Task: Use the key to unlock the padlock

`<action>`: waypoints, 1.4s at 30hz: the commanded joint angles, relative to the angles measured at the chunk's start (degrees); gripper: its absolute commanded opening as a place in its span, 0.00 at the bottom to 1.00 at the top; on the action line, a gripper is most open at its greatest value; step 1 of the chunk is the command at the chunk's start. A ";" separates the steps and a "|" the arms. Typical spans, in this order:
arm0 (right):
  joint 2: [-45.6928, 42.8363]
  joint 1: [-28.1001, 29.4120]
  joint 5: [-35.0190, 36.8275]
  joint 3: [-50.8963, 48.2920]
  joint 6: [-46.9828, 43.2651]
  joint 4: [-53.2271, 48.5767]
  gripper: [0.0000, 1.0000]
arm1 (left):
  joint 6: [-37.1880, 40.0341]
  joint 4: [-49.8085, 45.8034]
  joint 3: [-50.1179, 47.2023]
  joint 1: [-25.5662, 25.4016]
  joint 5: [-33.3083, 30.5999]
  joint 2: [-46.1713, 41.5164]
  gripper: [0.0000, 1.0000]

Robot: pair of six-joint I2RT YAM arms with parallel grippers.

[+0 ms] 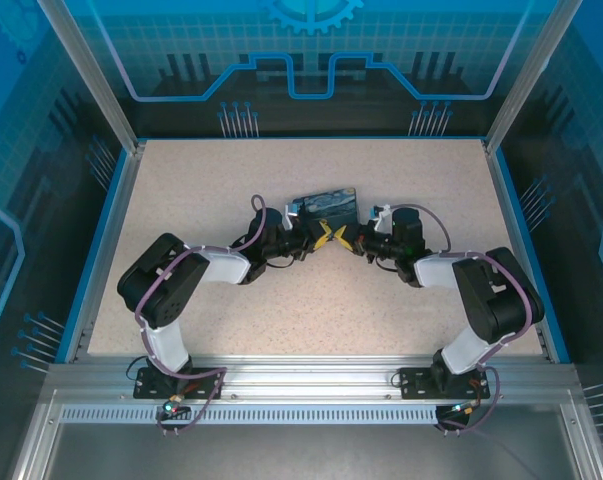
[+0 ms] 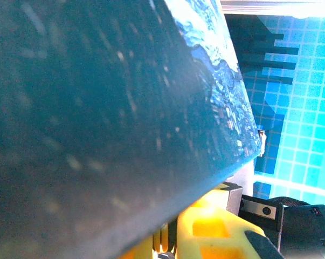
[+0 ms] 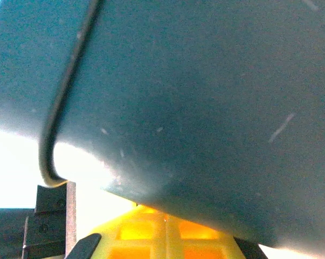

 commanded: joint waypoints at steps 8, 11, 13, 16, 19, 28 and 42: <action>0.89 3.91 3.84 2.84 3.98 2.36 0.00 | -2.87 7.59 0.43 -2.54 5.17 2.65 0.00; 1.16 2.34 2.53 2.59 3.55 2.23 0.00 | -2.64 6.81 0.33 -2.48 4.65 2.69 0.00; 0.84 1.76 2.11 2.66 3.15 1.64 0.02 | -2.47 5.81 0.27 -2.44 4.02 2.62 0.00; -0.27 1.38 1.94 3.07 1.92 -0.27 0.15 | -2.46 4.83 0.20 -2.25 3.15 2.76 0.00; -1.52 1.20 1.94 3.28 0.61 -2.21 0.27 | -2.44 4.43 0.05 -2.03 2.52 2.96 0.00; -4.61 -0.11 0.46 2.11 -2.14 -7.10 0.69 | -2.12 3.74 -0.34 -1.14 1.90 3.25 0.00; -16.78 -2.37 2.71 3.06 -20.50 -34.19 0.85 | -0.41 2.40 -0.08 -0.24 2.62 3.67 0.00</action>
